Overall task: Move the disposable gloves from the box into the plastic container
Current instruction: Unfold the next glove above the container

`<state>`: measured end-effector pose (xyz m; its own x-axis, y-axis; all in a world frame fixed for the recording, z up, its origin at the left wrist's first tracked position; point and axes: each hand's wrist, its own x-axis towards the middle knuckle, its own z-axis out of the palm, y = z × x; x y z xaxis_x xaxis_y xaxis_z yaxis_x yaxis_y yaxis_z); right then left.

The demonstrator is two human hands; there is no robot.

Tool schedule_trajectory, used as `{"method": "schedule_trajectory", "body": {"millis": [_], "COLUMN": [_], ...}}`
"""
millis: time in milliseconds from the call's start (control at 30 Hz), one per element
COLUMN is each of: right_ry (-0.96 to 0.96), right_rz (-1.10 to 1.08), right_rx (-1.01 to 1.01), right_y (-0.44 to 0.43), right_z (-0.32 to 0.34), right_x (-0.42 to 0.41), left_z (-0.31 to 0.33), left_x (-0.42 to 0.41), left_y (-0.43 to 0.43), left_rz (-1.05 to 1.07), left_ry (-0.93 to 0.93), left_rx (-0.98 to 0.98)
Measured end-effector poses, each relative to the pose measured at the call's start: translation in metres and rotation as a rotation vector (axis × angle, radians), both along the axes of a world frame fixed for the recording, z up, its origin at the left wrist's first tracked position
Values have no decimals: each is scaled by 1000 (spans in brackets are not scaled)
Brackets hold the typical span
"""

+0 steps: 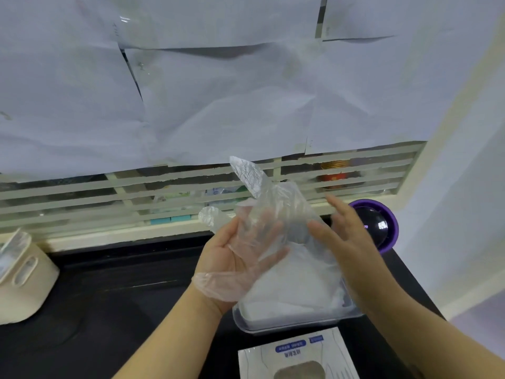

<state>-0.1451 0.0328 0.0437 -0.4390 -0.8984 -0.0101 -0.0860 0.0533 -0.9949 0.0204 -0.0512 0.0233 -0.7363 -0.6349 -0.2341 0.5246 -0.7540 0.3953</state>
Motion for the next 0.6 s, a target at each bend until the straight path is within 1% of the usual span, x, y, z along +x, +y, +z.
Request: {"method": "schedule_trajectory", "body": {"millis": [33,67,100,133,200,267,333,433,500,567,600], "right_ry": [-191,-328,-394,-415,-389,-377,-432,-508,-517,-442,-363], "right_rz": [45,83,103,106,65,-17,-54,-31,8,25,23], "right_rx": [59,81,80,73,55,65,95,137,152,159,161], "right_y": [1,1,1,-1,-5,-6,-4,-5,-12,-18,-21], "right_z": [-2,-2,-1,1,2,-2,-14,-31,-35,-38,-40], "right_x": [1,2,2,1,-1,1,8,20,23,23,22], "left_z": [-3,-7,-8,-10,-17,-24,-29,-36,-42,-46,-48], "left_x": [1,0,0,0,0,1,2,1,0,-1,-1], "left_y": [-1,-2,-2,-2,-4,-7,-9,-9,-7,-5,-4], "left_rz": [8,16,32,52,121,190,274,349,387,407,415], "left_ry": [7,6,2,-5,-18,14,19,-3,-22,-40,-50], "left_rx": [3,7,10,19,48,94,107,105,127,130,129]}}
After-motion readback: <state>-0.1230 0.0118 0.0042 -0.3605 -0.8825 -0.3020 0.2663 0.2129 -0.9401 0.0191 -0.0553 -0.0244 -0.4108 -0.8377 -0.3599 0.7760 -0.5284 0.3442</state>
